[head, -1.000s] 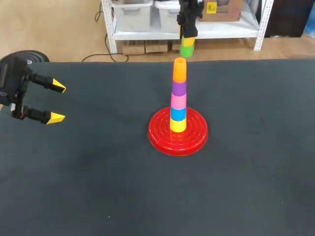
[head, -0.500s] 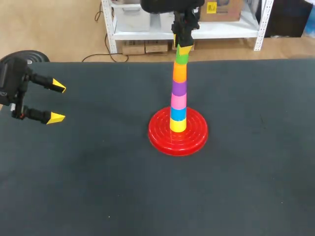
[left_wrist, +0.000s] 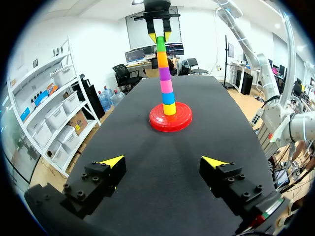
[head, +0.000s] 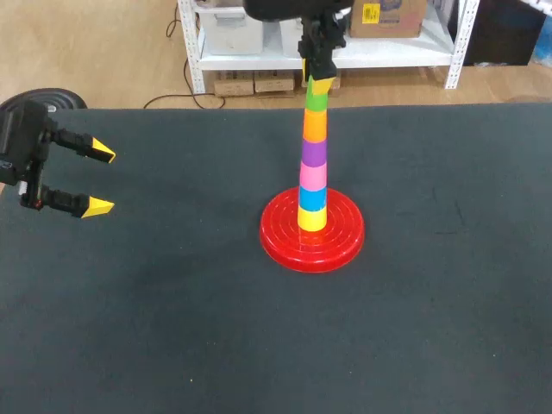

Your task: Pick up and stack the cylinders on the red base in this order: pink,purple,orange,green

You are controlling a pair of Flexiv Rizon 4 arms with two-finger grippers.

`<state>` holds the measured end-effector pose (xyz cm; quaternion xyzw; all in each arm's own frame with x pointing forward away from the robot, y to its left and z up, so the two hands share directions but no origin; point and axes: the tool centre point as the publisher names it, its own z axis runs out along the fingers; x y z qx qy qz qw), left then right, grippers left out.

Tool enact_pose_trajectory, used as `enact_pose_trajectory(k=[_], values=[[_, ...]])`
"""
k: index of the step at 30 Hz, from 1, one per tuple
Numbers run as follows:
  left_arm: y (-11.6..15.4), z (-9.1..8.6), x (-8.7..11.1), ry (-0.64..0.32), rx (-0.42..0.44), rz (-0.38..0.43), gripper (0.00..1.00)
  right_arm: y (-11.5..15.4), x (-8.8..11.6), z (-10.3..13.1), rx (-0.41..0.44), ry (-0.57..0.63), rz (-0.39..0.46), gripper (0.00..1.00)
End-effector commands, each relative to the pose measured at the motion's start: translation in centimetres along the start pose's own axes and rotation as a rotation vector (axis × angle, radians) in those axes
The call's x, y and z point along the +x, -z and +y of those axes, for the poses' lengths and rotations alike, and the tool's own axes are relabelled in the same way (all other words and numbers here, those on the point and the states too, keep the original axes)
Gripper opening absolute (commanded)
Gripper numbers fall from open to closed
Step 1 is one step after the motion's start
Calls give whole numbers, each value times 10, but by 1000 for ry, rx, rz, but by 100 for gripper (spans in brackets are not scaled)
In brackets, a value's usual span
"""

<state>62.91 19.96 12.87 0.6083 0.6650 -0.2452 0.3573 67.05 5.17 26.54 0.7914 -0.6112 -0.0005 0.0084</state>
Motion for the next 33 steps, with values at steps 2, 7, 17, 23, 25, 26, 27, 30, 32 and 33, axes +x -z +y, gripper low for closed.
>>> enact_pose_trajectory(k=[2, 7, 17, 23, 25, 26, 27, 30, 32, 33], values=[[0, -1, 1, -3, -4, -2, 100, 0, -2, -11, -36, 7, 8, 0], [0, -1, 1, -3, -4, -2, 100, 0, 0, -13, -78, 22, 12, 0], [0, -1, 1, -3, -4, -2, 100, 1, 6, -18, -141, 21, 23, 0], [0, -1, 1, -3, -4, -2, 100, -1, 7, -19, -170, 35, 40, 0], [0, -1, 1, -3, -4, -2, 100, -2, 8, -18, -176, 40, 44, 0], [0, -1, 1, -3, -4, -2, 100, -2, 8, -18, -178, 41, 46, 0], [0, -1, 1, -3, -4, -2, 100, -3, 8, -18, -178, 40, 48, 0], [0, -1, 1, -3, -4, -2, 100, -4, 9, -18, -186, 40, 50, 0], [0, -1, 1, -3, -4, -2, 100, -5, 10, -19, -189, 39, 51, 0], [0, -1, 1, -3, -4, -2, 100, -5, 10, -19, -189, 38, 50, 0]])
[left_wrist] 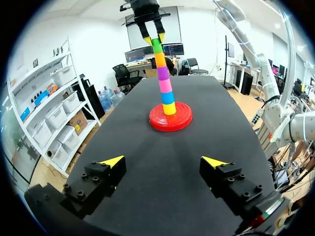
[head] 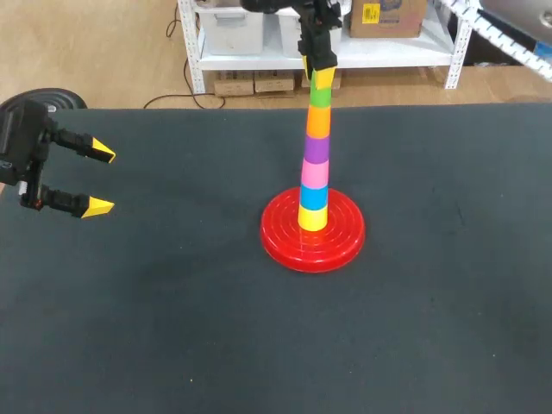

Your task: Pick up and stack the cylinders on the red base in this order: pink,purple,orange,green

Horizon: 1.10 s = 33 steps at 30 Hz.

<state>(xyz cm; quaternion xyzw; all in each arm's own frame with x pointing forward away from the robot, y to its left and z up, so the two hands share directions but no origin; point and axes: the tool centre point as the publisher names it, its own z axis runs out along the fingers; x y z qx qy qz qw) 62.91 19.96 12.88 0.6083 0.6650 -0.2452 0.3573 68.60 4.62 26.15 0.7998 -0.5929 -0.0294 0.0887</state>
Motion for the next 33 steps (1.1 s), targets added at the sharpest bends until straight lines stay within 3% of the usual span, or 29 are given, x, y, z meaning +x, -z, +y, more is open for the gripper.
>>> enact_pose_trajectory(k=[1, 33], values=[[0, -1, 1, -3, -4, -2, 100, 0, 2, -5, -28, 0, -3, 0], [0, -1, 1, -3, -4, -2, 100, -9, -1, -2, -48, 14, 0, 0]])
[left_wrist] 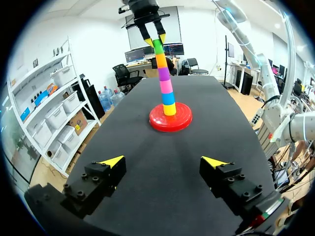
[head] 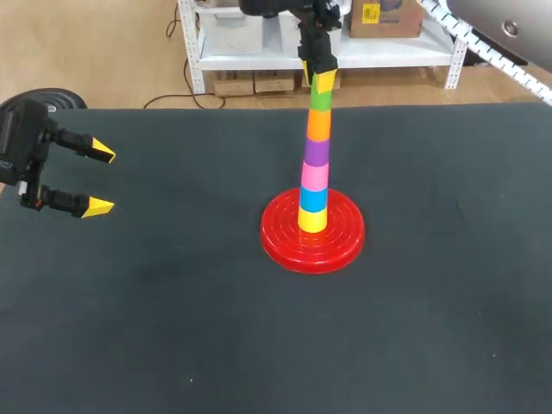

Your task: Pick up and stack the cylinders on the red base in this order: pink,purple,orange,green

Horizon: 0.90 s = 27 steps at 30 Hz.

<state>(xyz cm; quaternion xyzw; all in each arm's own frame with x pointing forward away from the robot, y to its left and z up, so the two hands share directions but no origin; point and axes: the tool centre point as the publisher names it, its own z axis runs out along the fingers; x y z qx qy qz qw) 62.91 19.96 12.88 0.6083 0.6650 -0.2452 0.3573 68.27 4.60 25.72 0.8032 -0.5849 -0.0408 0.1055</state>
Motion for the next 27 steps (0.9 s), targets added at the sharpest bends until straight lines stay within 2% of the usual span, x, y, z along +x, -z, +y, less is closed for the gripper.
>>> enact_pose_trajectory(k=[1, 2, 3, 17, 22, 27], values=[[0, -1, 1, -3, -4, -2, 100, -4, 0, -5, -8, -6, -2, 0], [0, -1, 1, -3, -4, -2, 100, -5, 1, -4, 0, -26, -1, 31], [0, -1, 1, -3, -4, -2, 100, -5, 1, -4, 4, -29, -1, 100], [0, -1, 1, -3, -4, -2, 100, -1, 6, 3, 47, -39, -32, 100], [0, -1, 1, -3, -4, -2, 100, 7, 17, 9, 106, -81, -81, 100], [0, -1, 1, -3, -4, -2, 100, 9, 33, 13, 119, -107, -124, 100]])
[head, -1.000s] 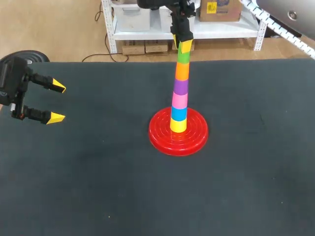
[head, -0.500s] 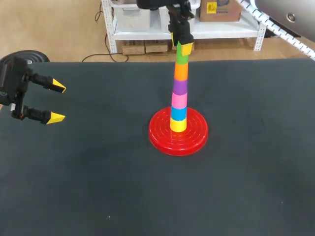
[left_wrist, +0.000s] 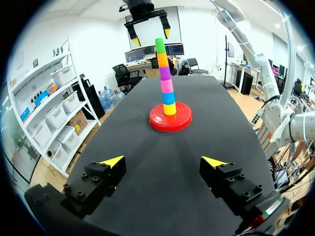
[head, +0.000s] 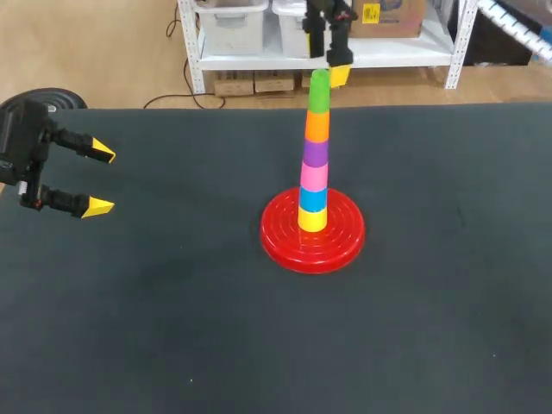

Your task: Pick up and stack the cylinders on the red base in this order: pink,purple,orange,green

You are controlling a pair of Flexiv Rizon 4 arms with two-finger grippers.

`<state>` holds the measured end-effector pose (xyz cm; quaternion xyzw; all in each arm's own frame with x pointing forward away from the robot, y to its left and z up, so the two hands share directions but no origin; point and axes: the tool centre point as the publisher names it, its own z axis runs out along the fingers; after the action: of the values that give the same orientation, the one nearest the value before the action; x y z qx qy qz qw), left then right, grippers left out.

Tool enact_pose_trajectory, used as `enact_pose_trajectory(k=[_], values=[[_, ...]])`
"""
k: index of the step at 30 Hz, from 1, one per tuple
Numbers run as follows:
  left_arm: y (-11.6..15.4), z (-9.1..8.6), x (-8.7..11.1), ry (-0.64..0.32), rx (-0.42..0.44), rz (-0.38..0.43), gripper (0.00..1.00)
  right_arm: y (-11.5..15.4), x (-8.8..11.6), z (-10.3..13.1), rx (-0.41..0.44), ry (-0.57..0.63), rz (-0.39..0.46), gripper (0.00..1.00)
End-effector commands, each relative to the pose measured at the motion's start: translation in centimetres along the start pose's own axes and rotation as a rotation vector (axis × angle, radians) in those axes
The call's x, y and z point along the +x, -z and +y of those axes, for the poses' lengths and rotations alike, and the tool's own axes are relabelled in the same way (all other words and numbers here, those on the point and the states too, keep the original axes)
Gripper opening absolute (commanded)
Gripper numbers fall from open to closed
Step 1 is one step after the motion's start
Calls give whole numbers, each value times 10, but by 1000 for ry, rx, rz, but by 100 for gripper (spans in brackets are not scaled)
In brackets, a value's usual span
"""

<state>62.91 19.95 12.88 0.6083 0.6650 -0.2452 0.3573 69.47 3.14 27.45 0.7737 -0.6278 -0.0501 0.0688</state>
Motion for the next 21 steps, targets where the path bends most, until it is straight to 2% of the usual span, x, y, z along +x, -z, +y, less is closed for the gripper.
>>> enact_pose_trajectory(k=[1, 9, 14, 21], values=[[0, -1, 1, -3, -4, -2, 100, -8, 20, 16, 73, -17, -65, 100], [0, -1, 1, -3, -4, -2, 100, -30, 63, 27, 98, -116, -138, 100], [0, -1, 1, -3, -4, -2, 100, -51, 88, 42, 135, -161, -230, 100], [0, -1, 1, -3, -4, -2, 100, -76, 105, 47, 134, -193, -289, 100]])
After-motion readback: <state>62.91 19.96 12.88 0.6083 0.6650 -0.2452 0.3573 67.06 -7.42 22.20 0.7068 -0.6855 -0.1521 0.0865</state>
